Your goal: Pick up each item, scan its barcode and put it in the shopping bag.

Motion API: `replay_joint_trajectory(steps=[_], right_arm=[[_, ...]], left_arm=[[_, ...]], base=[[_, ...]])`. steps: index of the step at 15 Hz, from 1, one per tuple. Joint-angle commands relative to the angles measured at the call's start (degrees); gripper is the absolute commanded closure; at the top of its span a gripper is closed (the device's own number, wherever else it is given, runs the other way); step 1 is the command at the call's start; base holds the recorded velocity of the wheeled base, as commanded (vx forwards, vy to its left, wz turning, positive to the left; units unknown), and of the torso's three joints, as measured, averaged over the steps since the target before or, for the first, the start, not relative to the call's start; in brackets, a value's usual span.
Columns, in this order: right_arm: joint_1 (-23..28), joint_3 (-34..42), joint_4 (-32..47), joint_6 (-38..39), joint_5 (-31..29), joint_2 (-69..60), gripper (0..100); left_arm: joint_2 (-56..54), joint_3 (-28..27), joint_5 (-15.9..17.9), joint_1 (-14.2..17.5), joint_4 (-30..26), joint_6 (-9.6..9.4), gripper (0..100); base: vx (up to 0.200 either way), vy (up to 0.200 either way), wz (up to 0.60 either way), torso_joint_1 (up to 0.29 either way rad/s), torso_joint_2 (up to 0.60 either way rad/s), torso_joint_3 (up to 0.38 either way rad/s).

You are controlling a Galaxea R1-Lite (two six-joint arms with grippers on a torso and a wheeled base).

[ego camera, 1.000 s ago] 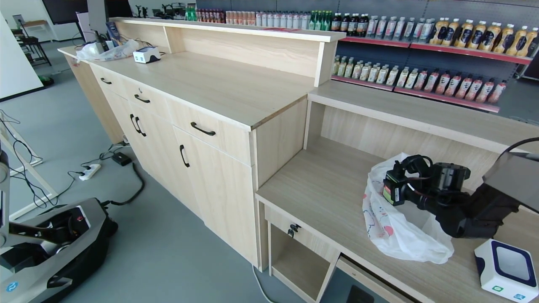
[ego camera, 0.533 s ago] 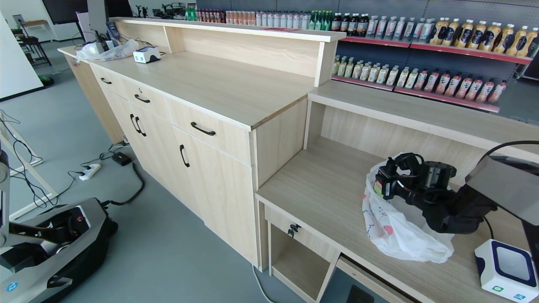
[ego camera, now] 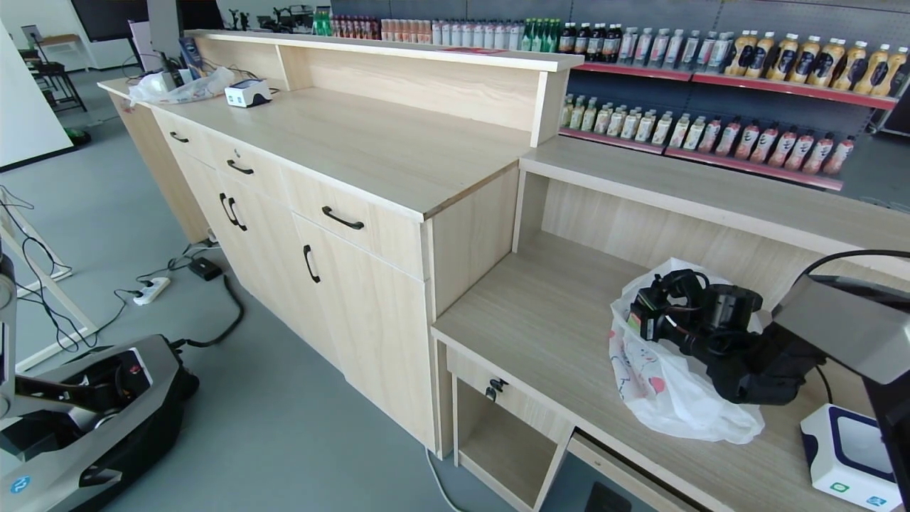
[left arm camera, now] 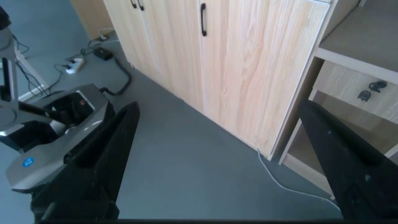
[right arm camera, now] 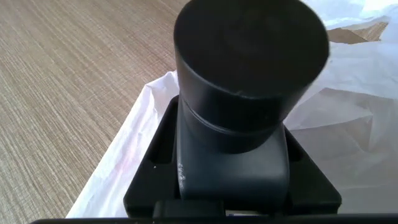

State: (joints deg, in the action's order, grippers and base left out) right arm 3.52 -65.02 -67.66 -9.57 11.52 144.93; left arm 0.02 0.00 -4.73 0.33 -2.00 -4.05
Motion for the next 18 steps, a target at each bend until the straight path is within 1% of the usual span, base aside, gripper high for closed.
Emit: replay_joint_trajectory(steps=[1,3,4,5,7,9,10,12,13,14,15,16,17,18], right_arm=[[0.0,0.2,0.2,0.0,0.1,-0.9,100],[0.1,1.7,0.2,0.1,0.2,-2.4,100],[0.2,2.5,0.3,0.1,0.3,-3.3,0],[0.2,3.6,0.3,0.3,0.3,-4.3,0],[0.1,5.5,1.9,0.3,2.3,-8.7,0],[-0.2,6.4,7.6,-0.1,2.4,-17.1,0],[-0.7,7.0,10.5,-0.3,1.5,-21.8,0],[-1.0,12.6,17.4,-4.0,-5.2,-35.1,0],[-0.3,15.5,19.7,-7.1,-6.9,-40.9,0],[1.2,17.0,20.4,-10.4,-6.4,-45.1,0],[2.6,17.7,21.8,-12.9,-6.3,-49.5,0],[3.4,17.0,23.7,-13.4,-5.7,-52.4,0],[3.9,15.2,25.6,-13.8,-5.5,-54.5,0],[4.5,12.0,29.3,-14.0,-5.5,-55.9,0]], left_arm=[[0.0,0.0,0.0,-0.1,0.0,0.0,0],[0.0,0.0,0.0,0.0,0.0,0.0,0],[0.0,0.0,0.0,0.0,0.0,0.0,0],[0.0,0.0,0.0,0.0,0.0,0.0,0],[0.0,0.0,0.0,0.0,0.0,0.0,0],[0.0,0.0,0.0,0.0,0.0,0.0,0],[0.0,0.0,0.0,0.0,0.0,0.0,0],[0.0,0.0,0.0,0.0,0.0,0.0,0],[0.0,0.0,0.0,-0.1,0.0,0.0,0],[0.0,0.0,0.0,0.0,0.0,0.0,0],[0.0,0.0,0.0,0.0,0.0,0.0,0],[0.0,0.0,0.0,0.0,0.0,0.0,0],[0.0,0.0,0.0,0.0,0.0,0.0,0],[0.0,0.0,0.0,0.0,0.0,0.0,0]], base=[[0.0,0.0,0.0,0.0,0.0,0.0],[0.0,0.0,0.0,0.0,0.0,0.0],[0.0,0.0,0.0,0.0,0.0,0.0],[0.0,0.0,0.0,0.0,0.0,0.0],[0.0,0.0,0.0,0.0,0.0,0.0],[0.0,0.0,0.0,0.0,0.0,0.0],[0.0,0.0,0.0,0.0,0.0,0.0],[0.0,0.0,0.0,0.0,0.0,0.0],[0.0,0.0,0.0,0.0,0.0,0.0],[0.0,0.0,0.0,0.0,0.0,0.0],[0.0,0.0,0.0,0.0,0.0,0.0],[0.0,0.0,-0.6,0.002,0.0,0.002],[0.0,0.0,-0.6,-0.002,0.01,0.002],[0.0,0.0,-0.6,0.002,0.0,0.002]])
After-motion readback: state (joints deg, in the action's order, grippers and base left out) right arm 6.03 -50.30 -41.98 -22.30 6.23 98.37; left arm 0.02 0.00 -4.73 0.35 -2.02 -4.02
